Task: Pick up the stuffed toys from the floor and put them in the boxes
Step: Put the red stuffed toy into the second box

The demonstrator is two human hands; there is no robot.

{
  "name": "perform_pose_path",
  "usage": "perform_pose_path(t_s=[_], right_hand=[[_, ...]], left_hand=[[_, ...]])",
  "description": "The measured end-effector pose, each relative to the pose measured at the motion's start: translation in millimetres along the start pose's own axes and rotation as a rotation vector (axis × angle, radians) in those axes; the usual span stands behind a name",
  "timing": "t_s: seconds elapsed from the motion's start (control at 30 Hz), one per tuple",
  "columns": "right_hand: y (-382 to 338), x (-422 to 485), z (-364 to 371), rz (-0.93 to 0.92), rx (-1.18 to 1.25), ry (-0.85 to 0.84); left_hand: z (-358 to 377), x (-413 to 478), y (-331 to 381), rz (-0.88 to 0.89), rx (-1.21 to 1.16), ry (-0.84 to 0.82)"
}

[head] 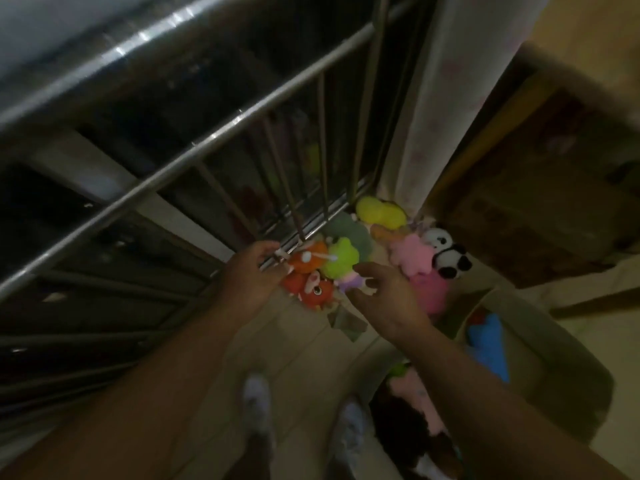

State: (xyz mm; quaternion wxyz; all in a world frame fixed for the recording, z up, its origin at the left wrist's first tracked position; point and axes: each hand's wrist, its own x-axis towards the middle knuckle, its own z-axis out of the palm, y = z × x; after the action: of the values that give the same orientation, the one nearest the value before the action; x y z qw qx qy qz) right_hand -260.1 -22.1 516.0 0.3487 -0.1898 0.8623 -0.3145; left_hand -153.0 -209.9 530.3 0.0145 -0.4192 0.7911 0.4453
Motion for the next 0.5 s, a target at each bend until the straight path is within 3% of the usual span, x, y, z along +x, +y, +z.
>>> perform_pose_path(t_s=[0.4, 0.5], right_hand=[[156.6, 199.9, 208.1, 0.132, 0.071, -0.016], [205.8, 249.5, 263.2, 0.114, 0.036, -0.072]], left_hand=[[174.4, 197.6, -240.5, -0.114, 0.054, -0.274], [220.1, 235.7, -301.3, -0.136, 0.066, -0.262]])
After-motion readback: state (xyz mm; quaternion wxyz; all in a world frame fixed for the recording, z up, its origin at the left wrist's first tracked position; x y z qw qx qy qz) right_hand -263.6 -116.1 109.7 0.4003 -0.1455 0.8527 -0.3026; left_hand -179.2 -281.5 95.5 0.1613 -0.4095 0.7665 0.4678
